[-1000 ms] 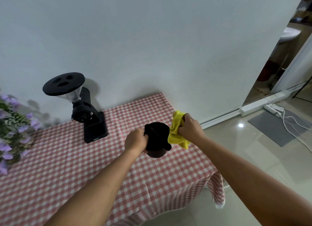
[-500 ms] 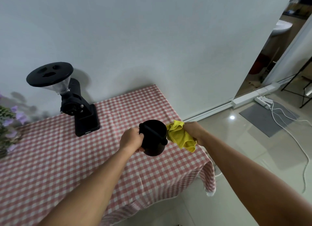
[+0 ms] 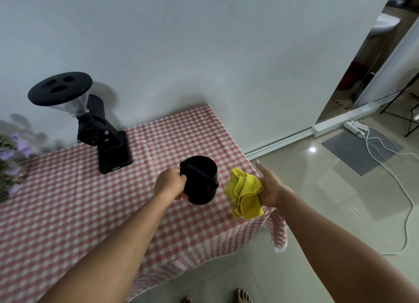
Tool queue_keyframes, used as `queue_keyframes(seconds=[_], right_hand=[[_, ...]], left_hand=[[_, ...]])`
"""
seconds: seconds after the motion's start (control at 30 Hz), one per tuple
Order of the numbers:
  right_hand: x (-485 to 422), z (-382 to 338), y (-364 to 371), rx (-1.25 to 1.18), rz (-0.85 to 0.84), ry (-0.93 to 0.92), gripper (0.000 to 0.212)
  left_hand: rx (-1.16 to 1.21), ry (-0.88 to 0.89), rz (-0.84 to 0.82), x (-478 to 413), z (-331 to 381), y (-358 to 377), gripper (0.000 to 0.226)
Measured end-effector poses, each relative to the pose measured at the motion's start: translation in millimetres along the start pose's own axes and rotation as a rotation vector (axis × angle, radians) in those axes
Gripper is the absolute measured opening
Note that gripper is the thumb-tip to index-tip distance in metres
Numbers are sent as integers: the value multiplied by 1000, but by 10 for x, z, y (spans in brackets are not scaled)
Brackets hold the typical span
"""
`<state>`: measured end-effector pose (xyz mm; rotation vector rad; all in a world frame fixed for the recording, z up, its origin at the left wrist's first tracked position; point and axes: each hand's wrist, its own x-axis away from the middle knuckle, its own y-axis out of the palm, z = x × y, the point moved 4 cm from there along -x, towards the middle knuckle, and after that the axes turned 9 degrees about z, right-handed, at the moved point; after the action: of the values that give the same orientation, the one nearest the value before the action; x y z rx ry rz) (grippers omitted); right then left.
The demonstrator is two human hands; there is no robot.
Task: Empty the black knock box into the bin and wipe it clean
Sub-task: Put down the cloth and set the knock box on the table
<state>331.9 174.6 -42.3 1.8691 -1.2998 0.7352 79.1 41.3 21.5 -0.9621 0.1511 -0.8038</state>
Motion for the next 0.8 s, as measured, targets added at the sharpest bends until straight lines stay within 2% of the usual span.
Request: queue_keyframes(seconds=[0.07,0.17,0.3,0.43,0.47,0.53,0.57,0.63,0.7,0.8], right_hand=[[28,-2,48,103,-33,-16,65],[-18,2,65,331,82,-63,71],[-72,-9,165,414,145,-94,46],[-50,-27,223,411,58,-94,29],[-84,-35,177,461,98,-116,29],[-125,-117,27,724,287,-258,27],[-135,-170,-35,863,376,-347,29],[-128,-223,-70,940,439,-430,42],[-94,-227,-38,983,452,-414,55],[-131,-142,3,1154,486,-317,87]], left_hand=[[-7,0,-1,10,-8,4,24],[2,3,-8,33,-7,9,24],[2,7,-2,76,5,5,23],[-2,-8,6,89,-20,-11,23],[-5,-12,7,89,-31,-19,23],[-13,-16,13,86,-46,-36,24],[-13,-19,16,89,-50,-43,24],[-12,-27,23,96,-57,-47,23],[-11,-35,27,102,-65,-43,23],[3,-42,21,124,-65,-12,23]])
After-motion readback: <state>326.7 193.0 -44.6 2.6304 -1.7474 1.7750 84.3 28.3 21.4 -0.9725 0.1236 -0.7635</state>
